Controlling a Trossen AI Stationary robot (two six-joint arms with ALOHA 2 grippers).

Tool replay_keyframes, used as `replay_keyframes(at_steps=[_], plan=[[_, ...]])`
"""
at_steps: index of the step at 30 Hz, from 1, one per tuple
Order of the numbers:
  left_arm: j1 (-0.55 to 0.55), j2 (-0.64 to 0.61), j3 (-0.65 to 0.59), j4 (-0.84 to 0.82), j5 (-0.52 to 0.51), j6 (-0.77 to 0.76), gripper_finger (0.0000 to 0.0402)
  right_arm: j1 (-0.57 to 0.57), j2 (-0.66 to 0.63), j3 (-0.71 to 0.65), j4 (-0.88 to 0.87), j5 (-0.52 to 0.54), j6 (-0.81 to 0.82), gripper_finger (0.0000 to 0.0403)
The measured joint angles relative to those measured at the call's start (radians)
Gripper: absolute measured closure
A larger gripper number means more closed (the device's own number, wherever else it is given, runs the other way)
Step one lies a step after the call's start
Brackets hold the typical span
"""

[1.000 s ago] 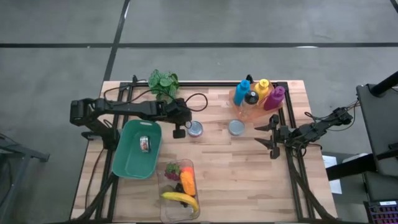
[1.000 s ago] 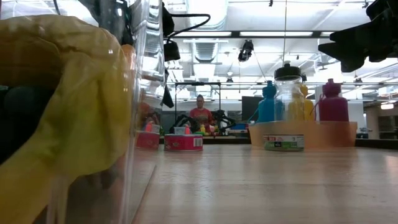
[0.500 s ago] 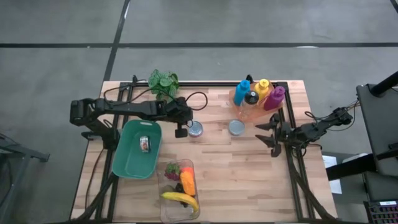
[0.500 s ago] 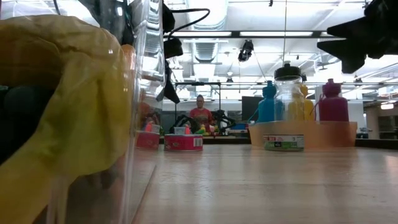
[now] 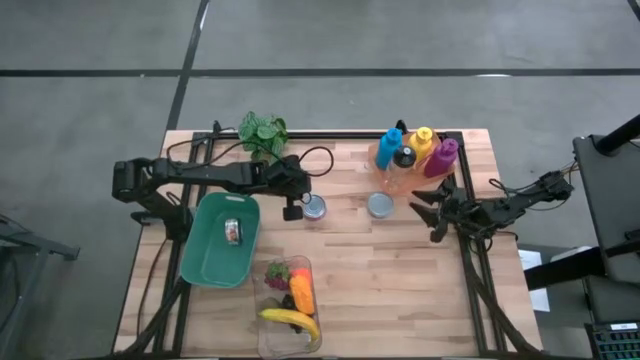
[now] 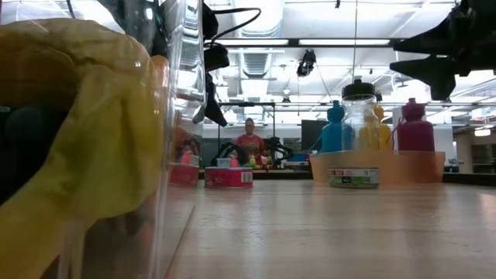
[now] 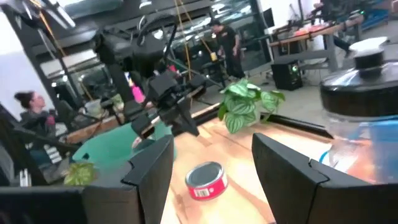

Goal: Pick & Place Food Item
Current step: Put the red tuna can into the blue bin

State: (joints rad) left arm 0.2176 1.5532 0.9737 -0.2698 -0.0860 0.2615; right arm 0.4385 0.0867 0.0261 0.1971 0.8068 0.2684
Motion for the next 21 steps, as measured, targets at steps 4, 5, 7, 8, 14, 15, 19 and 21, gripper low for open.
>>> replay_keyframes(at_steps=[4, 5, 7, 8, 14, 15, 19, 21], plan=[[0.0, 0.0, 0.0, 0.015, 0.0, 0.0, 0.0401, -0.018, 0.084, 0.027, 0.024, -0.093, -0.011, 0.0229], [0.0, 0.0, 0.0, 0.021, 0.0, 0.0, 0.0401, -0.025, 0.109, 0.043, 0.024, -0.096, -0.02, 0.0243], [0.0, 0.0, 0.0, 0.028, 0.0, 0.0, 0.0401, -0.043, 0.164, 0.081, 0.024, -0.096, -0.056, 0.0272], [0.0, 0.0, 0.0, 0.031, 0.0, -0.001, 0.0401, -0.053, 0.195, 0.103, 0.024, -0.096, -0.073, 0.0287], [0.0, 0.0, 0.0, 0.035, 0.0, -0.038, 0.0401, -0.132, 0.399, 0.221, 0.019, -0.097, -0.126, 0.0379], [0.0, 0.0, 0.0, 0.035, 0.0, -0.042, 0.0401, -0.148, 0.437, 0.236, 0.019, -0.097, -0.125, 0.0387], [0.0, 0.0, 0.0, 0.034, 0.0, -0.053, 0.0401, -0.229, 0.589, 0.281, 0.017, -0.146, -0.074, 0.039], [0.0, 0.0, 0.0, 0.034, 0.0, -0.062, 0.0401, -0.279, 0.667, 0.302, 0.018, -0.232, -0.062, 0.0391]])
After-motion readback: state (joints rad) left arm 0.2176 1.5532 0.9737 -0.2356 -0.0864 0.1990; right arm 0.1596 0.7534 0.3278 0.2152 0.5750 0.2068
